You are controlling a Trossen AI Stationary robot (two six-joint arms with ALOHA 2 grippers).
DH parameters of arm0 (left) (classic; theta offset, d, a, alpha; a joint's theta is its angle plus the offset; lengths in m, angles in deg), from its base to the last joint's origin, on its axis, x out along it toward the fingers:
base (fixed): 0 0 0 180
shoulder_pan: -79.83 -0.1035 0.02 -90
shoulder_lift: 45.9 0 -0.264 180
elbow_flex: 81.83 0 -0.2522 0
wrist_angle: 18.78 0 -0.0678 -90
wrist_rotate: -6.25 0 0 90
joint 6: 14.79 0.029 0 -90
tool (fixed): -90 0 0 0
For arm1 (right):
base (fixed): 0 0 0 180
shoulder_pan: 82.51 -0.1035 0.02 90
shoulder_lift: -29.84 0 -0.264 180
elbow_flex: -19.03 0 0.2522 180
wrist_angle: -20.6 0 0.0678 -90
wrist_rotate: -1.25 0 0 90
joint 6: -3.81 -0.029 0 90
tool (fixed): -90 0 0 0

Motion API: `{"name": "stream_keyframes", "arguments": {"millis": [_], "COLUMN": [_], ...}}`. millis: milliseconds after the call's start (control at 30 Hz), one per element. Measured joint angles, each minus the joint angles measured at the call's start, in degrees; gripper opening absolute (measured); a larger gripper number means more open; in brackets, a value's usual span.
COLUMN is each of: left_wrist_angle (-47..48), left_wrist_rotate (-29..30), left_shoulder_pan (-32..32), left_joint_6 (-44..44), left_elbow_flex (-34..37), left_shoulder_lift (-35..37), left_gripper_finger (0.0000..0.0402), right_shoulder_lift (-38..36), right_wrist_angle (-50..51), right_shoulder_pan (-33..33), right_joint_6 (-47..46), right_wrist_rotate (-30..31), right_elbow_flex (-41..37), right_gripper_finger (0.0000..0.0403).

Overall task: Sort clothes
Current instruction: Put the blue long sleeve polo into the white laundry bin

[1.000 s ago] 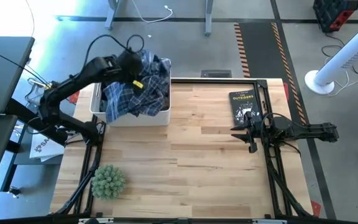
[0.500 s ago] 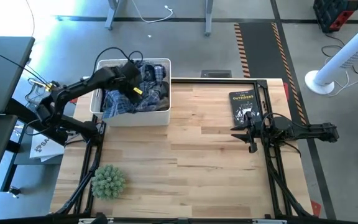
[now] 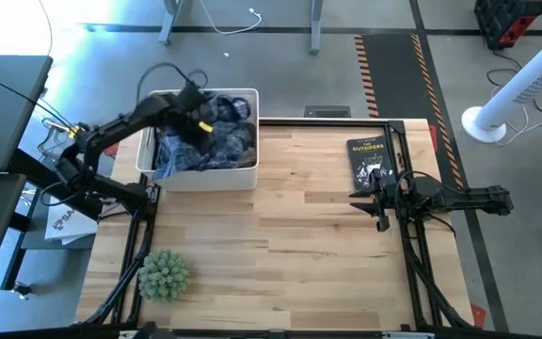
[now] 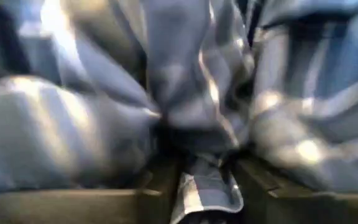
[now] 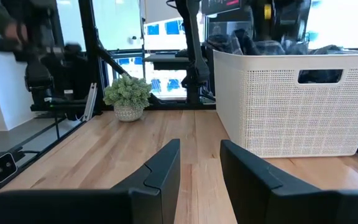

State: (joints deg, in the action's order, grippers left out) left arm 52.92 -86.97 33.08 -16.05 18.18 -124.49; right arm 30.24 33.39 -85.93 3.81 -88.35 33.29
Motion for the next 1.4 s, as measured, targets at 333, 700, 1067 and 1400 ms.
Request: {"name": "stream_keyframes", "arguments": {"millis": [333,700,1067,1400], "left_wrist_angle": [23.2,13.3,-11.9,-4.5], "left_wrist_rotate": [-2.2,-8.2,-5.4,-9.1], "left_shoulder_pan": [1.8,3.9,0.7,0.3], "left_joint_6": [-8.3,-9.5,-8.1,-9.7], "left_elbow_flex": [-32.1,-31.1,6.4,-2.3], "left_shoulder_lift": [0.2,0.6,0.6,6.2], "left_gripper_finger": [0.0159,0.0111,0.0016,0.0003], "right_shoulder_lift": [0.0,0.0,0.0,0.0], "right_wrist_angle": [0.0,0.0,0.0,0.0], "right_shoulder_pan": [0.0,0.0,0.0,0.0], "right_joint_6": [0.0,0.0,0.0,0.0], "right_wrist_rotate": [0.0,0.0,0.0,0.0], "right_elbow_flex": [0.0,0.0,0.0,0.0], "right_gripper_finger": [0.0112,0.0112,0.0112,0.0112]}}
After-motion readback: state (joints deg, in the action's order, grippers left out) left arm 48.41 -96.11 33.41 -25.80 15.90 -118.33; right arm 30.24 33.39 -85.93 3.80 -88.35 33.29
